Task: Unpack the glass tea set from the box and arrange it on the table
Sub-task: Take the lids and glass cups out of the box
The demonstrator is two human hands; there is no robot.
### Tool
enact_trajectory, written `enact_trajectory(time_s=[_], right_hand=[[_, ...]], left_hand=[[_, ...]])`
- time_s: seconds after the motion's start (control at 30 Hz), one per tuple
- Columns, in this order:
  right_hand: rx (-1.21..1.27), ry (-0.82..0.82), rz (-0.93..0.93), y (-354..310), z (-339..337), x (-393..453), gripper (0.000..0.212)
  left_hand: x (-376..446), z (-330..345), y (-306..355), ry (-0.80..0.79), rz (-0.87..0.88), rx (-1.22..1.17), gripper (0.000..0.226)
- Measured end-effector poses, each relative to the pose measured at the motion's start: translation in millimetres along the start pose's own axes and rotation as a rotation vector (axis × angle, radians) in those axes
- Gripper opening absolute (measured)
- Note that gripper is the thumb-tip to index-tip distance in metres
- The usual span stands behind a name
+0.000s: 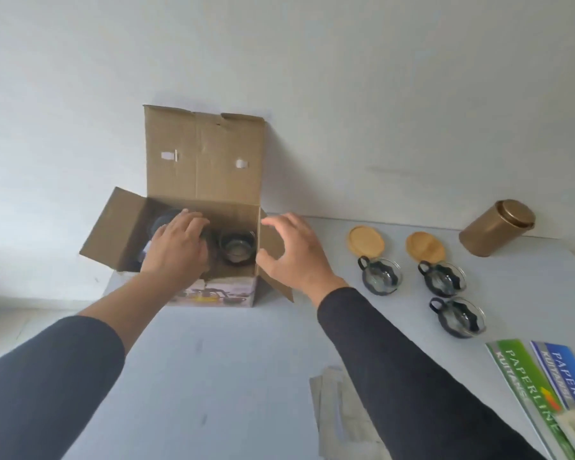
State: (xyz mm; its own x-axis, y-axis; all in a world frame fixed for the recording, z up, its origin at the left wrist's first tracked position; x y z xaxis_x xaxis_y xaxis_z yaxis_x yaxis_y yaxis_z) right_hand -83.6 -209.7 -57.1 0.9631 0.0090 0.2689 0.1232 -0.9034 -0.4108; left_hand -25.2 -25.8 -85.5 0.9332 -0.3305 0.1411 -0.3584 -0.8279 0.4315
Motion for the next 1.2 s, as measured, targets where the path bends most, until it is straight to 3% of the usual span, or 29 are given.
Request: enact_trajectory(time_s=[0.13, 0.27, 0.4, 0.77, 0.93, 1.07, 1.2], right_hand=[[-0.316, -0.237, 0.034, -30, 53, 36, 0.058], [-0.595, -0.385, 0.114, -37, 81, 55, 0.061], [-0.724, -0.484, 0.234, -42, 95, 69, 0.064], [-0.854, -0.399, 0.382, -45, 121, 83, 0.051], [-0.726, -0.308, 0.291, -49, 107, 78, 0.070], [-0.293, -0.072, 0.261, -55, 80, 70, 0.079], [0.064, 0.193, 0.257, -49, 41, 48, 0.071]], left_hand=[[-3, 3, -43, -0.223, -0.057, 0.108, 0.063], [-6, 4, -44, -0.245, -0.030, 0.112, 0.070], [-8, 3, -47, -0.258, -0.015, 0.147, 0.067], [-7, 4, -51, -0.246, -0.002, 0.140, 0.066], [-9, 3, -54, -0.245, -0.004, 0.110, 0.065], [-9, 2, -56, -0.242, -0.004, 0.084, 0.063], [-10, 0, -54, -0.209, -0.022, 0.083, 0.061]])
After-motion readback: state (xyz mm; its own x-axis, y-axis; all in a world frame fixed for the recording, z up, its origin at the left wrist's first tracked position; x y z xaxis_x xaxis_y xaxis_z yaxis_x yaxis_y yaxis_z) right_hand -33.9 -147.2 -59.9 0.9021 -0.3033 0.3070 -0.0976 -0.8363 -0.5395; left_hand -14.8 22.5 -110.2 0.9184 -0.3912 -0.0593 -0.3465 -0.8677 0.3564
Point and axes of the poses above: each hand's wrist, its own x-axis towards the middle knuckle, its own z-axis out of the palm, y = z × x, the point moved 4 cm from there along x, towards the middle knuckle, and after that the axes turned 7 degrees about -x, right-handed, at the moved point
